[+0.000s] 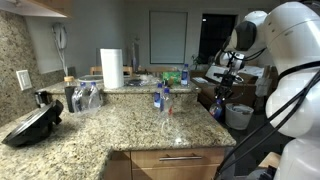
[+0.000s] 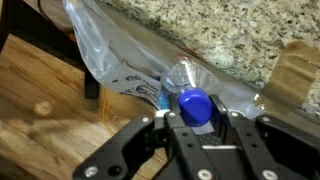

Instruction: Throw the four bottles on the right into the bin on the floor

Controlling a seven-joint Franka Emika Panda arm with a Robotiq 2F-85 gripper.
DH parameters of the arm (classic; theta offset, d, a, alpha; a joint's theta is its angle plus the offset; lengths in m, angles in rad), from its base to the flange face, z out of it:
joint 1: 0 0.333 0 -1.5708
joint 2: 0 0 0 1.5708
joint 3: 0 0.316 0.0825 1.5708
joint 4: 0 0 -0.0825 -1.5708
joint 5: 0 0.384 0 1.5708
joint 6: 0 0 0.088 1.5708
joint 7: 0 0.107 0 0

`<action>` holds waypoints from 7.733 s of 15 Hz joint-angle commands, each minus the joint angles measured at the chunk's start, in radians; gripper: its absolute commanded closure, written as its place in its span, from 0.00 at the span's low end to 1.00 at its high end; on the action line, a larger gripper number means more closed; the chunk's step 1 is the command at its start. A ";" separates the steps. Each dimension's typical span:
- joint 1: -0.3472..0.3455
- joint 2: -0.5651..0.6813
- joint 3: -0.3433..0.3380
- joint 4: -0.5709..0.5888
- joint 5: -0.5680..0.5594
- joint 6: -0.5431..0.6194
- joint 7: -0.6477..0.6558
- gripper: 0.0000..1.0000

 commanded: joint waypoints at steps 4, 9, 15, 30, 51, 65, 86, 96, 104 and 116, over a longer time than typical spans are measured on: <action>-0.031 0.092 0.018 0.106 0.004 -0.042 0.038 0.86; -0.044 0.157 0.030 0.179 0.006 -0.057 0.079 0.86; -0.050 0.227 0.063 0.252 -0.002 -0.084 0.120 0.86; 0.006 0.257 0.039 0.245 -0.032 -0.064 0.134 0.87; 0.264 -0.304 -0.106 -0.282 -0.250 0.286 -0.197 0.00; 0.478 -0.866 0.092 -0.972 -0.797 0.802 -0.227 0.00; 0.583 -0.783 0.271 -0.681 -0.603 0.527 -0.620 0.00; 0.568 -0.592 0.282 -0.658 -0.574 0.553 -0.635 0.00; 0.570 -0.594 0.296 -0.585 -0.531 0.560 -0.676 0.00; 0.576 -0.542 0.312 -0.527 -0.524 0.526 -0.686 0.00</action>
